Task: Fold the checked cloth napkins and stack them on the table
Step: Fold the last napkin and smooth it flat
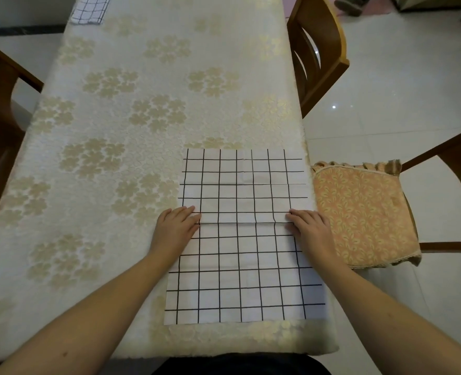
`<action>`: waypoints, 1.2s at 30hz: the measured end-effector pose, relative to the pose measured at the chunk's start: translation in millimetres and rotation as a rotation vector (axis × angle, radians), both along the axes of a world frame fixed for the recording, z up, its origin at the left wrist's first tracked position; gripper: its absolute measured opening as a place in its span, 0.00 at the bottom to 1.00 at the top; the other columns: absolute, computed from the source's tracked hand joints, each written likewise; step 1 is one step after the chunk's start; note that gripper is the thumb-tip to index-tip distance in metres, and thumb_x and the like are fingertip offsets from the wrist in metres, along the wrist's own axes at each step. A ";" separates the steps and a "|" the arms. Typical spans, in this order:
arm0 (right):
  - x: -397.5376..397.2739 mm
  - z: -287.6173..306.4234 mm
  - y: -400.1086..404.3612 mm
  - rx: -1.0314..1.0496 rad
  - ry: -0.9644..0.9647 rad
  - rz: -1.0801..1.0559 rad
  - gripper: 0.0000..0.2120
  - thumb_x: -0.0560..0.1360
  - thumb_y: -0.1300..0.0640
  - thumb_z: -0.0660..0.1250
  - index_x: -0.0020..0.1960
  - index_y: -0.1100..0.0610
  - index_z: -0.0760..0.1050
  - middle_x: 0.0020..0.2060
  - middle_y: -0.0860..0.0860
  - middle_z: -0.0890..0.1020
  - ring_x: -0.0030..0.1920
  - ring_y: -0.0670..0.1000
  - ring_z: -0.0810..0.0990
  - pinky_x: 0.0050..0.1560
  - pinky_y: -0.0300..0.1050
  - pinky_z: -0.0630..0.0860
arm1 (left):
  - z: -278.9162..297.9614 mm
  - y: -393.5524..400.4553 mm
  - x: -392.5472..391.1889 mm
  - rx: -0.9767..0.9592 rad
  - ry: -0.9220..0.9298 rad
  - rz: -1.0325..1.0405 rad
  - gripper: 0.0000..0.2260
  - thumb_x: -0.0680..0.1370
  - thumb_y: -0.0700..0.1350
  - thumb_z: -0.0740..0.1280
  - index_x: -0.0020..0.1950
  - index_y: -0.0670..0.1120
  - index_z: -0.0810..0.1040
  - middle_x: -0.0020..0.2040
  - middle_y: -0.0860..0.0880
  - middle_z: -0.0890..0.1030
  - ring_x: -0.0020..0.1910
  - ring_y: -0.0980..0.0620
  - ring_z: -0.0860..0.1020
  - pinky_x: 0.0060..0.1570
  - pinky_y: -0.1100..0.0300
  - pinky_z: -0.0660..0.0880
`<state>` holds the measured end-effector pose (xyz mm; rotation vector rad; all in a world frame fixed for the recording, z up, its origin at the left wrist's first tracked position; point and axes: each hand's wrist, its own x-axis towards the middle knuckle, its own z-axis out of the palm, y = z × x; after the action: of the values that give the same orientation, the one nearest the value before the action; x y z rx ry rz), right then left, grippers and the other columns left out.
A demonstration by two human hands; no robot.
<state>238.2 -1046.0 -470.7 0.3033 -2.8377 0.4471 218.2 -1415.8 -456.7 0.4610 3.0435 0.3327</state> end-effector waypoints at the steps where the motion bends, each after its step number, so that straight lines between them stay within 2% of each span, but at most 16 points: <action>1: 0.5 1.3 -0.1 -0.007 0.016 0.007 0.12 0.77 0.50 0.63 0.49 0.54 0.83 0.50 0.49 0.84 0.51 0.54 0.81 0.58 0.49 0.67 | 0.4 0.4 0.5 0.009 0.014 0.006 0.17 0.77 0.53 0.58 0.54 0.49 0.84 0.58 0.49 0.83 0.58 0.46 0.80 0.61 0.47 0.70; 5: 2.7 8.1 -0.3 0.006 0.060 0.032 0.10 0.76 0.52 0.64 0.45 0.55 0.82 0.43 0.48 0.84 0.47 0.54 0.80 0.56 0.48 0.67 | 4.0 1.0 2.5 0.056 0.088 0.031 0.12 0.77 0.51 0.62 0.48 0.50 0.85 0.52 0.52 0.84 0.53 0.48 0.81 0.57 0.53 0.67; 8: 0.0 16.6 -1.6 0.012 0.111 0.032 0.09 0.76 0.53 0.64 0.43 0.55 0.81 0.40 0.48 0.83 0.44 0.54 0.80 0.54 0.47 0.66 | 11.4 0.9 1.2 0.093 0.131 0.053 0.01 0.75 0.44 0.72 0.46 0.49 0.83 0.46 0.53 0.84 0.49 0.47 0.80 0.52 0.51 0.69; 10: -6.0 26.3 -3.5 0.022 0.121 0.014 0.08 0.76 0.53 0.66 0.44 0.55 0.81 0.40 0.48 0.83 0.43 0.54 0.78 0.50 0.47 0.65 | 22.1 0.2 -5.6 0.106 0.125 0.088 0.04 0.73 0.42 0.75 0.46 0.49 0.83 0.44 0.53 0.84 0.47 0.47 0.80 0.49 0.51 0.70; 14: -30.9 61.6 -9.7 0.043 0.130 -0.084 0.02 0.74 0.55 0.73 0.45 0.53 0.83 0.44 0.50 0.82 0.43 0.56 0.74 0.45 0.49 0.62 | 57.3 -2.7 -34.4 0.135 0.216 0.092 0.03 0.74 0.42 0.74 0.46 0.47 0.84 0.44 0.50 0.84 0.46 0.44 0.80 0.47 0.51 0.72; 21: -74.5 147.5 -21.0 -0.111 0.307 -0.110 0.07 0.77 0.55 0.69 0.50 0.57 0.83 0.47 0.53 0.83 0.43 0.56 0.78 0.42 0.50 0.71 | 154.8 -4.4 -79.6 0.217 0.532 0.090 0.06 0.79 0.45 0.68 0.49 0.45 0.83 0.45 0.48 0.84 0.47 0.45 0.80 0.47 0.51 0.71; 25: -66.0 173.8 -23.4 -0.163 0.398 -0.096 0.08 0.78 0.55 0.68 0.52 0.58 0.83 0.49 0.53 0.84 0.44 0.54 0.79 0.41 0.48 0.75 | 185.8 -14.7 -73.7 0.239 0.674 0.029 0.08 0.79 0.46 0.68 0.48 0.44 0.84 0.42 0.48 0.85 0.43 0.45 0.81 0.48 0.50 0.73; 30: -24.4 146.5 -19.9 -0.164 0.360 -0.068 0.05 0.76 0.56 0.72 0.50 0.56 0.84 0.48 0.50 0.86 0.43 0.54 0.83 0.38 0.48 0.79 | 156.5 -38.7 -37.8 0.082 0.693 -0.143 0.06 0.78 0.45 0.71 0.47 0.42 0.84 0.38 0.45 0.84 0.37 0.44 0.80 0.43 0.52 0.74; 33: 3.2 115.2 -19.2 -0.177 0.260 -0.055 0.04 0.73 0.59 0.74 0.48 0.55 0.84 0.48 0.49 0.86 0.42 0.54 0.84 0.37 0.48 0.79 | 116.3 -50.9 -10.9 0.039 0.577 -0.173 0.05 0.74 0.41 0.70 0.48 0.43 0.84 0.42 0.45 0.85 0.38 0.43 0.82 0.41 0.53 0.76; 36: 29.5 82.9 -21.5 -0.145 0.129 -0.023 0.05 0.72 0.59 0.76 0.47 0.55 0.85 0.47 0.48 0.86 0.42 0.52 0.85 0.37 0.44 0.79 | 75.2 -55.0 15.3 -0.003 0.429 -0.138 0.08 0.70 0.36 0.71 0.48 0.44 0.83 0.42 0.44 0.84 0.37 0.43 0.82 0.37 0.52 0.78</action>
<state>267.6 -1067.5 -387.8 0.2610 -2.6639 0.6026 233.5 -1470.8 -381.5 0.8366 3.3916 0.2497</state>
